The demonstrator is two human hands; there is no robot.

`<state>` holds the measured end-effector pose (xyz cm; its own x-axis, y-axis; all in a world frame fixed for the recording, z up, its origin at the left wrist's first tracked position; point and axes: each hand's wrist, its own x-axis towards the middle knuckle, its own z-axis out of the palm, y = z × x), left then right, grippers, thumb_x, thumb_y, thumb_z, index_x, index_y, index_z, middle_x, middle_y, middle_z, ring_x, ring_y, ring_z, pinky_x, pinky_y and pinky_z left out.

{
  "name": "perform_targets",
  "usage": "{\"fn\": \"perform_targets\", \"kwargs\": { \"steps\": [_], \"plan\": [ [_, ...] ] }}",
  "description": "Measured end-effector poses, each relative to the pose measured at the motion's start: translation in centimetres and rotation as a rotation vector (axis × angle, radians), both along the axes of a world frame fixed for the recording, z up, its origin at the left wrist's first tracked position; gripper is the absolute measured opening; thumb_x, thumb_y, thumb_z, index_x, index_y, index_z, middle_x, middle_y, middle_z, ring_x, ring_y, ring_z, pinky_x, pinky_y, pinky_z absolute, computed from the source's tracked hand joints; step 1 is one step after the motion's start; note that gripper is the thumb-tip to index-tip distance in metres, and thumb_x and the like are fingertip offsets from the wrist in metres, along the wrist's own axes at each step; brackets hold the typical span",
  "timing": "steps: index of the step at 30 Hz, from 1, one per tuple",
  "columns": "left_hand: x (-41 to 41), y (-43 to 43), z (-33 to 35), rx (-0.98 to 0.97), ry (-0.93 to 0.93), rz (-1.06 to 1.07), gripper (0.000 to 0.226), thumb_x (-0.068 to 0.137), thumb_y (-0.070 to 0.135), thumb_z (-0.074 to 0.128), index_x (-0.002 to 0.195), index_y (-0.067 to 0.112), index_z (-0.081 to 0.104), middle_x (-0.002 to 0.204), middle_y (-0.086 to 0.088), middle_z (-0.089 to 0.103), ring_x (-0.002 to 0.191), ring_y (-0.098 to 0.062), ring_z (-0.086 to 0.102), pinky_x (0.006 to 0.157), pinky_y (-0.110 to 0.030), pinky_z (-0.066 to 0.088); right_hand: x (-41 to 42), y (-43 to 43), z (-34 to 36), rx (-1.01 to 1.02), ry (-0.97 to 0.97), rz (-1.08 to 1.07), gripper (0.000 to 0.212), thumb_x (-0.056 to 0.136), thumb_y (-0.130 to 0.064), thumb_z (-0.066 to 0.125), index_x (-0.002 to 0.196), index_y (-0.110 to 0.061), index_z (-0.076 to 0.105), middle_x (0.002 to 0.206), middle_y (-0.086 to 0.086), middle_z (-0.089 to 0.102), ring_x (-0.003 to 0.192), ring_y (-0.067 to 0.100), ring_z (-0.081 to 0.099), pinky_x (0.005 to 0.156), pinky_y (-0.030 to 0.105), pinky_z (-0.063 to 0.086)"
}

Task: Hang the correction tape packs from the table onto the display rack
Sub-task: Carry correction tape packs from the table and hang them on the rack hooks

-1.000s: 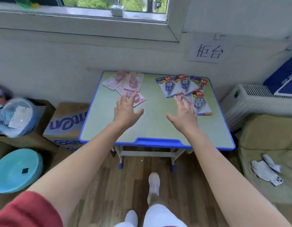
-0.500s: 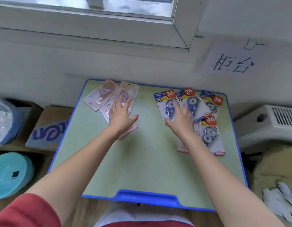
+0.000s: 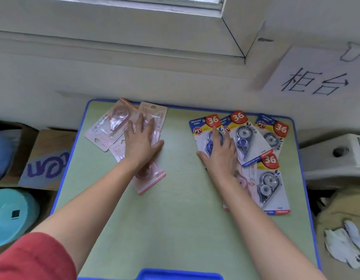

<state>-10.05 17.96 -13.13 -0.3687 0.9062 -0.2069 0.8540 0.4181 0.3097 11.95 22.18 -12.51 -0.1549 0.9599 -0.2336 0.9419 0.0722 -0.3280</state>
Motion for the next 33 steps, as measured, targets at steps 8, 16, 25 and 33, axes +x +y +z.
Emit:
{"fn": "perform_targets", "kwargs": {
  "steps": [8,16,25,33],
  "plan": [
    [0.6,0.1,0.7,0.098,-0.066,0.02,0.068,0.086,0.03,0.065,0.146,0.021,0.036,0.157,-0.01,0.017,0.14,-0.04,0.019,0.113,-0.046,0.02,-0.9,0.7,0.3,0.023,-0.049,0.002,0.083,0.082,-0.042,0.062,0.15,-0.025,0.017,0.153,0.017,0.018,0.131,0.038,0.026,0.104,0.046,0.03],
    [0.8,-1.7,2.0,0.22,-0.113,0.053,0.065,0.084,0.027,0.068,0.143,0.016,0.042,0.155,-0.012,0.024,0.14,-0.033,0.024,0.112,-0.041,0.021,-1.1,0.4,0.8,0.027,-0.074,0.057,0.074,0.086,-0.041,0.063,0.147,-0.023,0.024,0.147,0.017,0.024,0.125,0.038,0.031,0.1,0.045,0.034],
    [2.0,-4.6,2.6,0.207,-0.134,0.046,0.064,0.085,0.027,0.067,0.144,0.02,0.042,0.156,-0.01,0.022,0.14,-0.032,0.024,0.112,-0.042,0.022,-0.6,-1.5,1.7,0.081,0.032,0.072,0.068,0.088,-0.039,0.06,0.146,-0.021,0.029,0.143,0.009,0.034,0.119,0.034,0.034,0.091,0.043,0.038],
    [3.4,-6.6,3.4,0.231,-0.15,-0.088,0.059,0.086,0.025,0.062,0.142,0.019,0.044,0.155,-0.009,0.025,0.138,-0.035,0.024,0.112,-0.042,0.022,1.0,-6.6,3.6,0.161,0.136,-0.057,0.068,0.085,-0.038,0.064,0.144,-0.021,0.036,0.138,0.007,0.04,0.121,0.032,0.035,0.099,0.039,0.032]
  ]
}}
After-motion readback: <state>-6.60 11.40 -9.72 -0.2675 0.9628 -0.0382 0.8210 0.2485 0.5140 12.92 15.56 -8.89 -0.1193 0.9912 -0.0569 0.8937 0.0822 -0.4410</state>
